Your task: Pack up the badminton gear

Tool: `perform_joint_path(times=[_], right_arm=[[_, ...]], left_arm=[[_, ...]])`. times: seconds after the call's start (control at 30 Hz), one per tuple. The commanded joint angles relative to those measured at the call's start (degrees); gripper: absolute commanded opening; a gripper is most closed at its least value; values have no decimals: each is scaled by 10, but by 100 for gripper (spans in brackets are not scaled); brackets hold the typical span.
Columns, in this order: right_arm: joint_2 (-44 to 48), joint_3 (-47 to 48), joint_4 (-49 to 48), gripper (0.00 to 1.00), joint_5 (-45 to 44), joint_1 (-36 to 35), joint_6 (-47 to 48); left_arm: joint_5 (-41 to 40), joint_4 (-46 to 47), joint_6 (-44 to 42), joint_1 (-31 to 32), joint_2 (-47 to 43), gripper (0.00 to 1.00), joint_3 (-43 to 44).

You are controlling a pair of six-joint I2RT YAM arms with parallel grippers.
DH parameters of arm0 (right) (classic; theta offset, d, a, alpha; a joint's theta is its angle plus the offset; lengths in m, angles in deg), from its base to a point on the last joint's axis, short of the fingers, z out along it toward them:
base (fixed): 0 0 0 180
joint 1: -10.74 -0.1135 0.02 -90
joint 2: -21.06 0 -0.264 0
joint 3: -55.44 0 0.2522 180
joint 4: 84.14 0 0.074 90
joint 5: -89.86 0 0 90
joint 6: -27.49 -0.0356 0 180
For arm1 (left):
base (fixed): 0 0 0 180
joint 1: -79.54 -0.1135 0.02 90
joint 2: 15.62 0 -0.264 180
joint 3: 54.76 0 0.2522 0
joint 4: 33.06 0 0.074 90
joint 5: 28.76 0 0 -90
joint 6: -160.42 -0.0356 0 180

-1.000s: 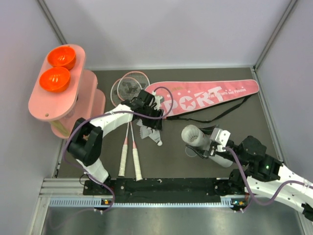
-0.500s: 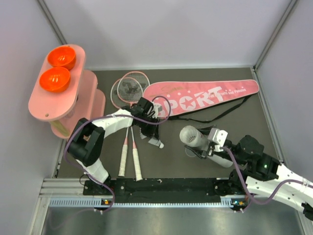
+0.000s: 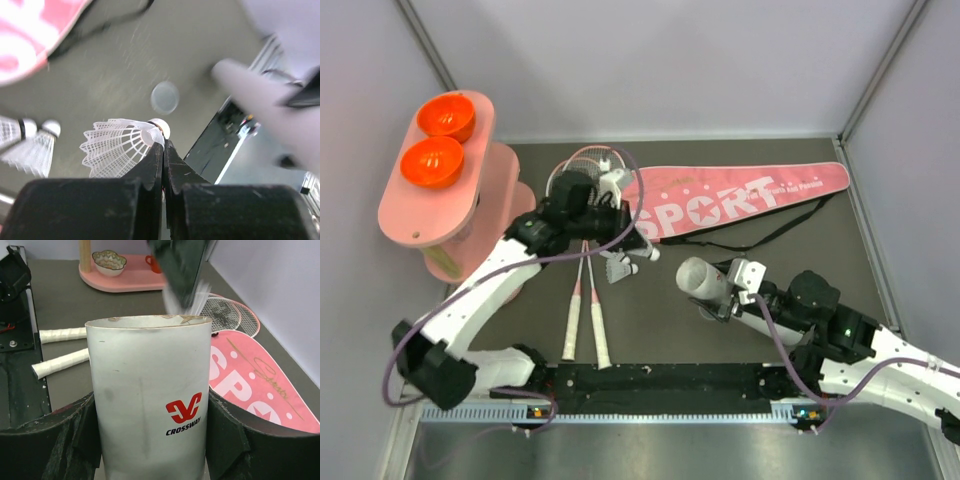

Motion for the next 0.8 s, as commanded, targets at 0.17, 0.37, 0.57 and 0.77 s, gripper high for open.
perform_joint_path(times=[0.17,0.37,0.57,0.77], right_arm=[[-60,26,-49,43,2,-2,-32],[-81,44,-54,43,1,-2,-36],[-93,49,-60,43,0,-1,-49],[-89,42,-73,43,1,-2,-59]], left_arm=[[85,-11,-2,1,-128,2,132],[139,41,51,3,-148,2,108],[156,96,91,24,-147,2,62],[131,120,105,74,-131,2,53]])
